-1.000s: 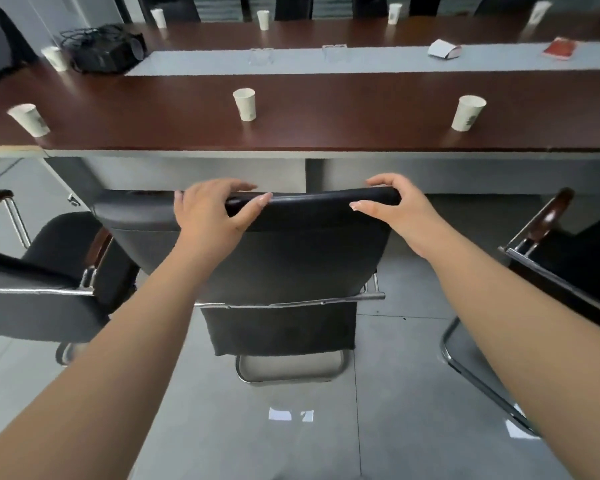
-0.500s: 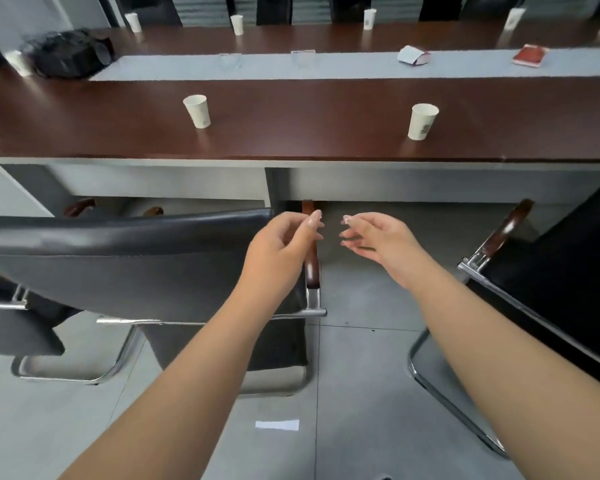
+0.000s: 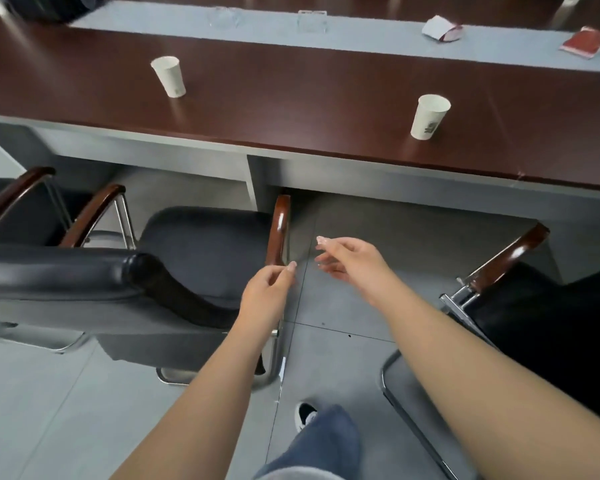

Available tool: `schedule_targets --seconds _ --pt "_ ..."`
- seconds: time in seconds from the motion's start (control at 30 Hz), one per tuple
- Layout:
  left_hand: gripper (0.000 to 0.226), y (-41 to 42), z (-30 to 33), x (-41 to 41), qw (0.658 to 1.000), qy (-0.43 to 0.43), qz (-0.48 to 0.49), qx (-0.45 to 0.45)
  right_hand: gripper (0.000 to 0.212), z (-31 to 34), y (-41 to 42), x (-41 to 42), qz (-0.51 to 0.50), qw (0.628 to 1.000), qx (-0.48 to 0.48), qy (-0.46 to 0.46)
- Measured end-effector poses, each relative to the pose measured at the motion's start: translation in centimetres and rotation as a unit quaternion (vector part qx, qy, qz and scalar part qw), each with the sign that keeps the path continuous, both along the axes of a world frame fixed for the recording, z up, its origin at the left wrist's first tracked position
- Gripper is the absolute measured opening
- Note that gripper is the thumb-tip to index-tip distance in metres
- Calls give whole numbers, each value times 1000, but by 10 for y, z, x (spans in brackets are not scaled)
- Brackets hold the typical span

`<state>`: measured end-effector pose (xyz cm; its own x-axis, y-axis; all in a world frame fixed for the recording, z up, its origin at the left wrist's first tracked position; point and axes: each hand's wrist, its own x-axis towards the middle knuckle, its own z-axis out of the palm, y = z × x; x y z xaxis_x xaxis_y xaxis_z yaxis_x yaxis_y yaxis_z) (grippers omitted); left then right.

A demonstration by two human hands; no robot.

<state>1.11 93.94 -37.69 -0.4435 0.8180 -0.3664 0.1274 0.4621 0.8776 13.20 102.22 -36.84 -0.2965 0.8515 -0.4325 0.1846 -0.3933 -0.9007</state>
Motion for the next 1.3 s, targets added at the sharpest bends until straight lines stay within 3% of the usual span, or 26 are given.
schedule_targets --seconds 0.43,0.73,0.83,0.97,1.3 --pt "25 115 -49 -31 975 -107 182 -70 19 -35 111 -30 52 992 -111 -31" --pt "33 118 -125 -51 935 -61 267 -225 29 -150 149 -81 140 944 -259 -149" --pt "41 123 -141 -52 925 -80 272 -253 30 -173 162 -94 139 934 -291 -153" --pt "60 131 -168 -51 911 -127 267 -288 49 -191 178 -116 159 926 -331 -92" --pt "42 126 -169 -50 921 -104 239 -290 40 -208 175 -132 148 922 -348 -77"
